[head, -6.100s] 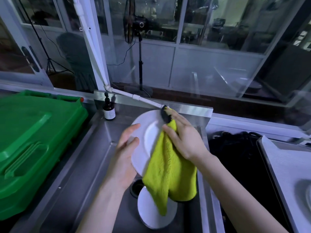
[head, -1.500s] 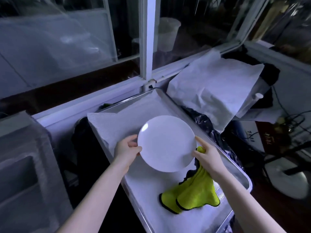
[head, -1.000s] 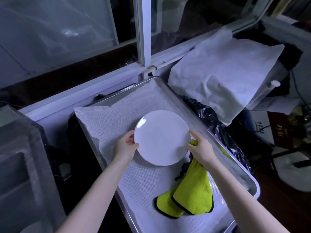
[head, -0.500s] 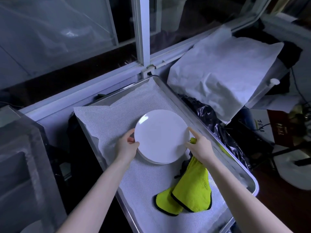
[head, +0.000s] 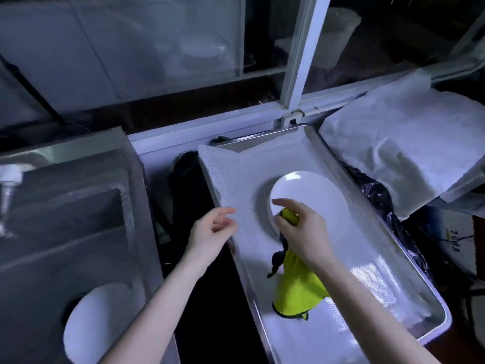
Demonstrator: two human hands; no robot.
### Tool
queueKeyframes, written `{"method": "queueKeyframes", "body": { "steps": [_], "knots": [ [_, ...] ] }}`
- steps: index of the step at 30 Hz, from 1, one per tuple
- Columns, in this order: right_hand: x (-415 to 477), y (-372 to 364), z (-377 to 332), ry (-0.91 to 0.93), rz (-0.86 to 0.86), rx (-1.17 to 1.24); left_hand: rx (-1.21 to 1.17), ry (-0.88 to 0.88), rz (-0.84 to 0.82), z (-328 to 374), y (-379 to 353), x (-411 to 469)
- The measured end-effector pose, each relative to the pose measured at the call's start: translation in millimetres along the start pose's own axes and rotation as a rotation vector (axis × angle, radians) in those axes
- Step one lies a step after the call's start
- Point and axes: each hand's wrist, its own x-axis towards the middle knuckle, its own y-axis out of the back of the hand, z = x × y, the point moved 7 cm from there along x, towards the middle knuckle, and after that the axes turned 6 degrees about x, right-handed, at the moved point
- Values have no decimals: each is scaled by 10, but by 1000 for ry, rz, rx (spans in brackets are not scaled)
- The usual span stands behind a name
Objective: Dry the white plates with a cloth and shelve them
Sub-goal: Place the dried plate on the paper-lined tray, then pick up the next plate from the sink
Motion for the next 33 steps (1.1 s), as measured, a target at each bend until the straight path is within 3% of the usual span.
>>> {"method": "queueKeyframes", "body": {
  "steps": [3, 7, 13, 17, 21, 25, 28, 33],
  "knots": [
    [-25, -516, -536, 60, -102, 122, -45, -41, -67, -5, 440, -259],
    [-65, -1205, -1187, 164, -133, 238, -95, 34, -109, -304, 1063, -609],
    [-240, -2356, -1752, 75, -227, 437, -258, 128, 12, -945, 2019, -1081],
    [-439, -3131, -1831, -22, -284, 452, -232, 141, 160, -1295, 2645, -1294],
    [-608, -3691, -1731, 9, -304, 265, -127, 211, 352, -1718, 3244, -1445],
    [-764, -4075, -1487, 75, -400, -76, -123, 275, 424, -2115, 3623, -1490],
    [-880, -4357, -1248, 97, -586, -333, -147, 294, 422, -2343, 3743, -1458],
    [-1238, -4770, -832, 63, -1056, -741, -250, 308, 394, -2578, 3738, -1345]
  ]
}}
